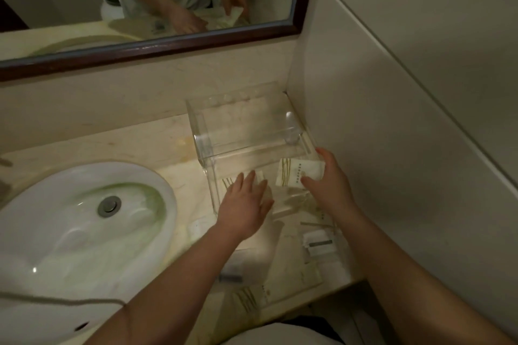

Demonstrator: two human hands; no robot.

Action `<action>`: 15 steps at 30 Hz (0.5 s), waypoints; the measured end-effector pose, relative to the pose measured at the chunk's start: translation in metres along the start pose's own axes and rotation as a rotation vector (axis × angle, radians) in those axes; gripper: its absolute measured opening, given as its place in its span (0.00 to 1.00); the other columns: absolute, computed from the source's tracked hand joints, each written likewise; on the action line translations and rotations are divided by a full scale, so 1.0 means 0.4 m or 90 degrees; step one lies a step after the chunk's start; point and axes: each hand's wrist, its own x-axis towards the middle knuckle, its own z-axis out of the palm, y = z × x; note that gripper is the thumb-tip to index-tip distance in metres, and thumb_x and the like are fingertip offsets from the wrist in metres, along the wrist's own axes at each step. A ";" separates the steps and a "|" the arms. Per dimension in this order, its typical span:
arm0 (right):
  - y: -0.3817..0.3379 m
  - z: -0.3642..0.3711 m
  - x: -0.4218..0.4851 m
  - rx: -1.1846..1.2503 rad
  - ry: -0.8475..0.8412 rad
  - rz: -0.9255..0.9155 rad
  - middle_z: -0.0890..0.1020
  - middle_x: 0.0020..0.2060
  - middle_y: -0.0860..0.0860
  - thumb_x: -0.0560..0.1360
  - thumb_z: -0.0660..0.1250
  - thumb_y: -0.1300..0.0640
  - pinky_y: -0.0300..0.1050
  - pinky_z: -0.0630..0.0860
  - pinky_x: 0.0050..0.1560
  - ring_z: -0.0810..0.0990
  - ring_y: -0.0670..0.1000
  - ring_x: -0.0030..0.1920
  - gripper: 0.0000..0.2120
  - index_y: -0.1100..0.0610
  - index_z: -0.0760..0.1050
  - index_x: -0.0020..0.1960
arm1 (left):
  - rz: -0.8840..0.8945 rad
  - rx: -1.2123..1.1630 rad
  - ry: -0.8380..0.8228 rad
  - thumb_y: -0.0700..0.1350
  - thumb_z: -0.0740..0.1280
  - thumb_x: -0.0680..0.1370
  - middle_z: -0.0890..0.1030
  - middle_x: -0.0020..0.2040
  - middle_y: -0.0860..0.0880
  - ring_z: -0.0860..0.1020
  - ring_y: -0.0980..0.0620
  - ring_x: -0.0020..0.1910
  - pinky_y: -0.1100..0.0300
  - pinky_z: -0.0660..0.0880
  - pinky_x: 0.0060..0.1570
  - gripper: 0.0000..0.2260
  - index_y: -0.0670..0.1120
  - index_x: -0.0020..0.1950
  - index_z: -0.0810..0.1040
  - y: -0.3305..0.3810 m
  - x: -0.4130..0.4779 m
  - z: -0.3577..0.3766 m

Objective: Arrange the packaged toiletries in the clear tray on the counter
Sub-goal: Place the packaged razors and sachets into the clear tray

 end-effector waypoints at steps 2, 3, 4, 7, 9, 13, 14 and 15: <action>-0.010 0.015 0.036 -0.063 -0.035 -0.042 0.79 0.53 0.49 0.71 0.70 0.61 0.38 0.72 0.46 0.77 0.48 0.49 0.27 0.47 0.69 0.67 | -0.001 0.022 -0.042 0.61 0.49 0.81 0.51 0.80 0.44 0.46 0.39 0.78 0.44 0.50 0.75 0.27 0.54 0.78 0.56 0.000 -0.002 0.008; -0.012 0.024 0.052 -0.098 -0.065 -0.059 0.80 0.54 0.49 0.71 0.70 0.61 0.37 0.71 0.44 0.77 0.47 0.49 0.24 0.48 0.72 0.65 | 0.003 0.027 -0.048 0.62 0.48 0.80 0.49 0.80 0.45 0.44 0.40 0.78 0.43 0.49 0.75 0.27 0.54 0.78 0.55 -0.003 -0.004 0.010; -0.012 0.031 0.066 -0.133 -0.099 -0.071 0.81 0.54 0.49 0.71 0.69 0.61 0.37 0.70 0.44 0.78 0.47 0.49 0.21 0.48 0.73 0.62 | 0.003 0.031 -0.053 0.62 0.47 0.80 0.48 0.80 0.46 0.43 0.40 0.78 0.42 0.48 0.75 0.27 0.54 0.78 0.54 -0.006 -0.006 0.012; -0.006 0.053 0.093 -0.215 -0.174 -0.083 0.80 0.54 0.50 0.72 0.70 0.59 0.39 0.71 0.44 0.77 0.47 0.48 0.19 0.49 0.73 0.61 | 0.000 0.047 -0.042 0.63 0.46 0.79 0.48 0.80 0.49 0.42 0.41 0.78 0.41 0.48 0.75 0.31 0.51 0.79 0.50 -0.023 -0.009 0.018; 0.003 0.068 0.105 -0.267 -0.183 -0.101 0.79 0.56 0.51 0.72 0.70 0.58 0.39 0.72 0.45 0.78 0.50 0.49 0.18 0.50 0.73 0.61 | 0.002 0.056 -0.036 0.65 0.41 0.77 0.48 0.80 0.49 0.42 0.41 0.78 0.41 0.49 0.75 0.34 0.49 0.79 0.50 -0.030 -0.011 0.021; 0.011 0.092 0.112 -0.425 -0.162 -0.195 0.73 0.59 0.53 0.73 0.69 0.56 0.44 0.73 0.50 0.77 0.55 0.54 0.18 0.52 0.73 0.62 | -0.009 0.050 -0.028 0.66 0.38 0.74 0.48 0.80 0.49 0.41 0.42 0.78 0.41 0.48 0.75 0.36 0.50 0.79 0.51 -0.029 -0.010 0.025; 0.013 0.097 0.112 -0.465 -0.145 -0.224 0.72 0.60 0.54 0.72 0.70 0.56 0.46 0.74 0.53 0.76 0.56 0.57 0.19 0.52 0.73 0.62 | -0.013 0.047 -0.026 0.66 0.38 0.75 0.47 0.80 0.48 0.41 0.42 0.78 0.41 0.48 0.75 0.36 0.50 0.79 0.51 -0.029 -0.010 0.026; 0.015 0.101 0.111 -0.504 -0.121 -0.257 0.72 0.63 0.55 0.72 0.70 0.56 0.49 0.73 0.56 0.73 0.57 0.60 0.20 0.52 0.73 0.63 | -0.015 0.044 -0.024 0.66 0.39 0.75 0.47 0.80 0.47 0.40 0.42 0.78 0.41 0.47 0.75 0.35 0.50 0.79 0.52 -0.028 -0.009 0.027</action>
